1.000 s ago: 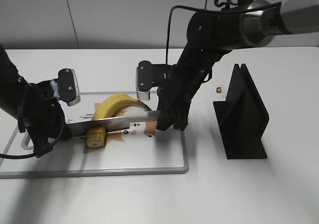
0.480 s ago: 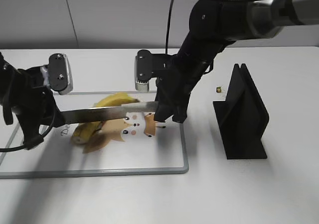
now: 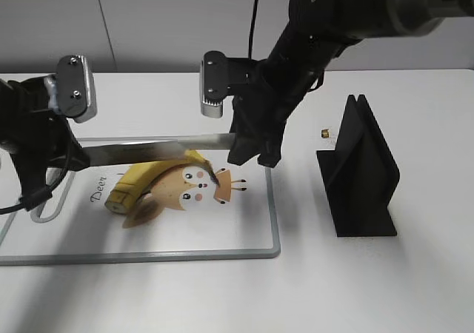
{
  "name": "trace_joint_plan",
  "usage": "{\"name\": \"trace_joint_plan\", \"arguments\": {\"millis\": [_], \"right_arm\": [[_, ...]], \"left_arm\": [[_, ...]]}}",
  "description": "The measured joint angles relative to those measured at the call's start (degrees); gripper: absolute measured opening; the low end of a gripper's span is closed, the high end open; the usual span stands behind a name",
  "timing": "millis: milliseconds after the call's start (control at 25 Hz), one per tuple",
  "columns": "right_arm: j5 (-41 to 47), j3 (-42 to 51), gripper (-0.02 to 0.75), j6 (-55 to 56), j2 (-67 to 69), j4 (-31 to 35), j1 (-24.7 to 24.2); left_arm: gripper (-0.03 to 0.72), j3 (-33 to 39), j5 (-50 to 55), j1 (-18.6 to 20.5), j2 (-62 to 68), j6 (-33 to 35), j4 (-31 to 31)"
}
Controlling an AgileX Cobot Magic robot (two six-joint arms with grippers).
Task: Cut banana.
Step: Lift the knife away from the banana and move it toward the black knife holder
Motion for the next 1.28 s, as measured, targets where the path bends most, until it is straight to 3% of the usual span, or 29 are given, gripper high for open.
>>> {"name": "trace_joint_plan", "arguments": {"millis": [680,1080,1160,1280], "right_arm": [[14.1,-9.5,0.171,0.8,-7.3,-1.7,0.0],[14.3,-10.4,0.171,1.0,-8.8,-2.0,-0.1],[14.0,-10.4,0.171,1.1,-8.8,-2.0,-0.1],[14.1,-10.4,0.169,1.7,-8.8,-2.1,-0.1]], "left_arm": [[-0.009,-2.3,8.8,0.0,-14.5,-0.9,0.9],[-0.008,-6.1,11.3,0.1,-16.6,-0.9,1.9],[0.017,-6.2,10.9,0.1,-16.6,-0.9,2.0],[0.159,-6.3,9.0,0.2,-16.7,-1.2,1.4]]}}
